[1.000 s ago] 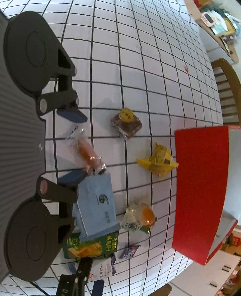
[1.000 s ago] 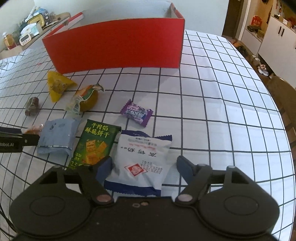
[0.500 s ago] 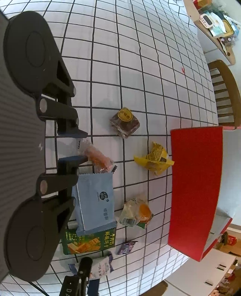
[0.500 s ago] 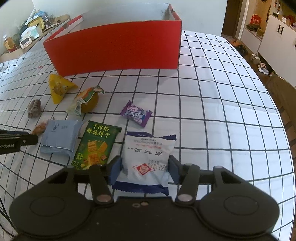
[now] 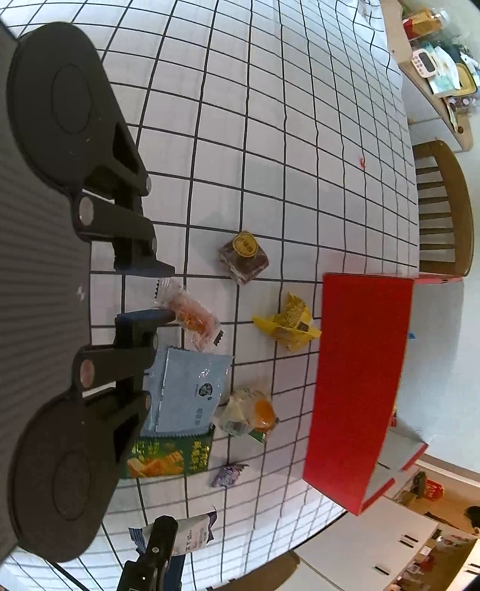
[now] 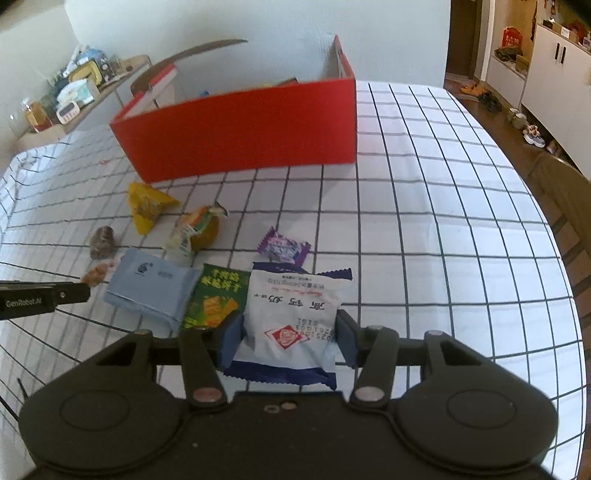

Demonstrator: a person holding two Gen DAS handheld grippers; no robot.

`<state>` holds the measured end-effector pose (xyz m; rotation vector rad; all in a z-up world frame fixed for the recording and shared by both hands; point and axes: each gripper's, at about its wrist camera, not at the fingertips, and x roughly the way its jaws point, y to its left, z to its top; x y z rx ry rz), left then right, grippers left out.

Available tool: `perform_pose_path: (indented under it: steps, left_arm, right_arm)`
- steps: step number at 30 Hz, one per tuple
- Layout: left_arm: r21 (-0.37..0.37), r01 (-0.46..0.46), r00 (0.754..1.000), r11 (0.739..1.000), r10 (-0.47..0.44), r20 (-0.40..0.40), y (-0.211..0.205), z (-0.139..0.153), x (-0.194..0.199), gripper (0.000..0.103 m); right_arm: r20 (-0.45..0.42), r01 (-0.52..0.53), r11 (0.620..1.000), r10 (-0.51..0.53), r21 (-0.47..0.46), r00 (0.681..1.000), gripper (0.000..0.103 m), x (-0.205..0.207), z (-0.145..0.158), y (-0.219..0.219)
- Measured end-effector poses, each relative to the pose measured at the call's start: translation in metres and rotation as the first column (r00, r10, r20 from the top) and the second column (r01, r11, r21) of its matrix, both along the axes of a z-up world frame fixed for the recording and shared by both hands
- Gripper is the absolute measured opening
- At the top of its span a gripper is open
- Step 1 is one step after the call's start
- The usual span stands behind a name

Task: Organize snacks
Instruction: 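Carry the orange wrapped snack in the left tool while the right tool carries the white packet into the box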

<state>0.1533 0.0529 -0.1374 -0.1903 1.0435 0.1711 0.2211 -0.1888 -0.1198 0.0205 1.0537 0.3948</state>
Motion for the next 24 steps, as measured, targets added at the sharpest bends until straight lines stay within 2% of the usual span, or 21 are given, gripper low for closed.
perform_pose_path:
  steps: [12, 24]
  left_arm:
    - [-0.018, -0.007, 0.998, 1.0, 0.008, 0.067, -0.007, 0.042, -0.004, 0.017]
    - [-0.021, 0.004, 0.987, 1.0, -0.001, 0.163, -0.014, 0.098, 0.028, 0.017]
  right_arm:
    - [0.063, -0.02, 0.998, 0.017, 0.058, 0.998, 0.052, 0.009, 0.041, -0.004]
    - [0.169, -0.03, 0.995, 0.014, 0.092, 0.985, 0.052, 0.051, 0.089, 0.001]
